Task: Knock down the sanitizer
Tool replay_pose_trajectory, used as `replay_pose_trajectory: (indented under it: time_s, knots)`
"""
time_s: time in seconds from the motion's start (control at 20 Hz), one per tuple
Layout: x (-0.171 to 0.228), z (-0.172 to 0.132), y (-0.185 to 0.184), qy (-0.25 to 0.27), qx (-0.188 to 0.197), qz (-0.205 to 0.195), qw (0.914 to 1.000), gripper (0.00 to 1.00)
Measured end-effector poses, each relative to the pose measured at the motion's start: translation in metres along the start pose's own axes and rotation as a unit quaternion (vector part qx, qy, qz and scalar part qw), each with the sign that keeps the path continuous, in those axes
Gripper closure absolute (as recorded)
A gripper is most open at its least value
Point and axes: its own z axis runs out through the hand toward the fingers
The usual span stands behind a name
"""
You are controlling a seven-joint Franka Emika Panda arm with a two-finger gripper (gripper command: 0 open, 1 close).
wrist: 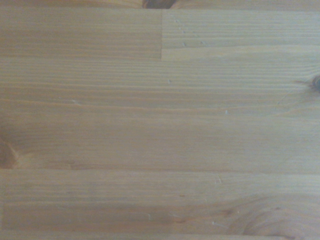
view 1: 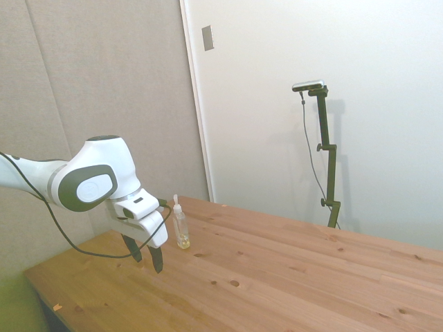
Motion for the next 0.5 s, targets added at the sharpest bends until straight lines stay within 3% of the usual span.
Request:
replay_pose_trajectory:
  time_s: [0.35, 0.4, 0.5]
  knots:
    - [-0.01, -0.005, -0.018, 0.005, 0.005, -0.004, 1.0, 0.0]
    - [-0.011, -0.005, -0.023, 0.008, 0.006, 0.0, 1.0, 1.0]
    - [-0.011, -0.004, -0.037, 0.014, 0.012, 0.005, 0.9998, 1.0]
